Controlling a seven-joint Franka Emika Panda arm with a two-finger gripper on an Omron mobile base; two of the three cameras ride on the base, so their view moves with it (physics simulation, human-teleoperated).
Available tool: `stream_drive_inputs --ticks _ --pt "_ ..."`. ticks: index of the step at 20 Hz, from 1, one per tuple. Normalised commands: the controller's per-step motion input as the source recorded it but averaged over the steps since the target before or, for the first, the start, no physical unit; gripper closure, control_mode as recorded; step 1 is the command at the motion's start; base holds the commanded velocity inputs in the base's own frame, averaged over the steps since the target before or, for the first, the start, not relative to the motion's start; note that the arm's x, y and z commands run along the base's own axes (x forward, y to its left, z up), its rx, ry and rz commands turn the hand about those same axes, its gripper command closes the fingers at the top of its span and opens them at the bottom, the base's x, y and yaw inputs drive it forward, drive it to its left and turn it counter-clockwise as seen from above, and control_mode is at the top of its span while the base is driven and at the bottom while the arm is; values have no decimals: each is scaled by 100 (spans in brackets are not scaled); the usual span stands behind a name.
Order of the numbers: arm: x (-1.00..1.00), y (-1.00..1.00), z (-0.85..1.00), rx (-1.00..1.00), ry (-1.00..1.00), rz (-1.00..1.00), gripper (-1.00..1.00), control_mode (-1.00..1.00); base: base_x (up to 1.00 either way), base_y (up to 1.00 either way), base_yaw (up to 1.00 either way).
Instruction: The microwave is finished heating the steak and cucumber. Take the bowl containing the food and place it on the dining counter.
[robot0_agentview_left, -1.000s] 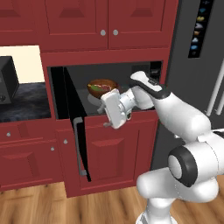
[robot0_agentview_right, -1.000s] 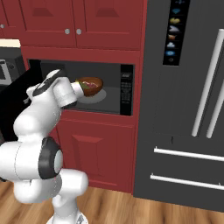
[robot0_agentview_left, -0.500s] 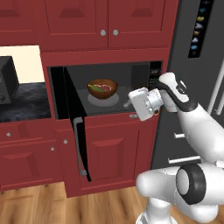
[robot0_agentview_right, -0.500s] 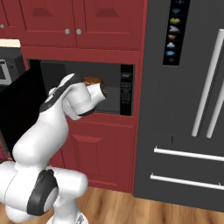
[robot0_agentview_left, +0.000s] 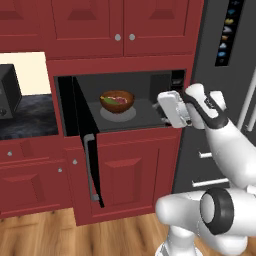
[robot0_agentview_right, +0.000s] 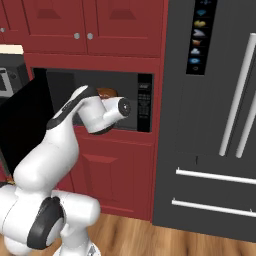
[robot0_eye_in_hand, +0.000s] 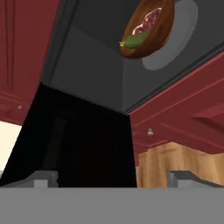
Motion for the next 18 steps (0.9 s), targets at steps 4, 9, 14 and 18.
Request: stream_drive_inputs --ticks 4,9,14,18 --pt "100 0 3 6 4 -30 -100 -100 0 0 0" --pt "78 -8 -8 6 21 -12 -100 -100 0 0 0" --pt "90 6 -20 0 22 -13 -100 -100 0 0 0" --pt "86 8 -9 0 14 -11 -100 -100 0 0 0"
